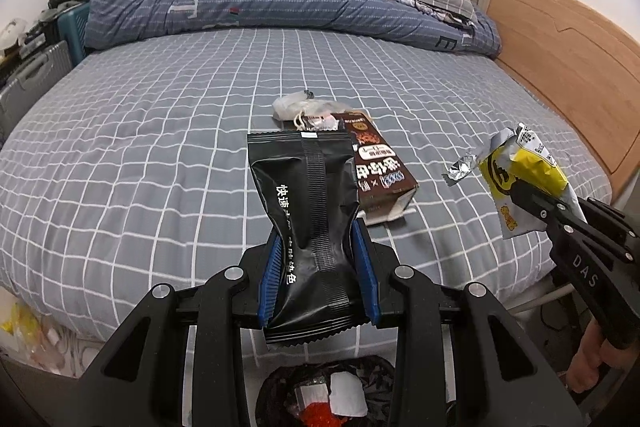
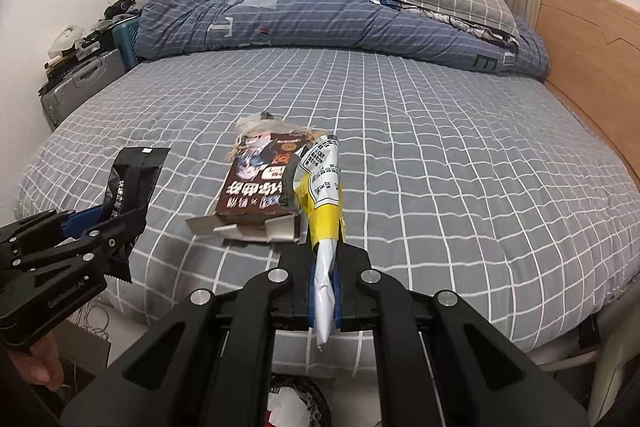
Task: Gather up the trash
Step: 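Lift the black packet and yellow wrapper and carry both over the bin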
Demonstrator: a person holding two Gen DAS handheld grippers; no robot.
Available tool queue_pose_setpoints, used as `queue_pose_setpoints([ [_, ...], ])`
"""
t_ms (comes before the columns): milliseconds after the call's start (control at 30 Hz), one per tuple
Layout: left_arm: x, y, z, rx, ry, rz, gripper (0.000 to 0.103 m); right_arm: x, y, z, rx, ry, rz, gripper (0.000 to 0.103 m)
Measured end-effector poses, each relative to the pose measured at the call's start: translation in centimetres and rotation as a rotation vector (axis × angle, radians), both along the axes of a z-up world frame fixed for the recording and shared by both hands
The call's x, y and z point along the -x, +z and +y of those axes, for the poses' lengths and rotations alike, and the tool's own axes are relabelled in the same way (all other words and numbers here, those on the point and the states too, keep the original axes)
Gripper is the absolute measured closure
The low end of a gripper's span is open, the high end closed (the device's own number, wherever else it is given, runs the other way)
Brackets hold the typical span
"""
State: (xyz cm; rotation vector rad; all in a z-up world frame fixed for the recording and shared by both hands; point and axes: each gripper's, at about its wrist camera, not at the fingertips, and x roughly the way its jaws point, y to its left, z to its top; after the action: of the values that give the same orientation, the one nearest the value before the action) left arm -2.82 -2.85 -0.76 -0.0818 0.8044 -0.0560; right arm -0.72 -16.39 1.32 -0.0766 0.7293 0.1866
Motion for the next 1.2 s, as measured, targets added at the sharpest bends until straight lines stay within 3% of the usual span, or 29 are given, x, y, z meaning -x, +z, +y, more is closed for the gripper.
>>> queue_pose_setpoints([
  [733,6.6,-1.1,-0.5,0.003,-0.004,0.046,0.07,7.0,-0.5,0.6,-0.017,0.014,0.013,0.098],
  [1200,10.3,-3.4,-0.2,-0.005,0.017,0.109,0.07,10.2,-2.7,1.4,-0.012,0.024,0.075,0.098],
])
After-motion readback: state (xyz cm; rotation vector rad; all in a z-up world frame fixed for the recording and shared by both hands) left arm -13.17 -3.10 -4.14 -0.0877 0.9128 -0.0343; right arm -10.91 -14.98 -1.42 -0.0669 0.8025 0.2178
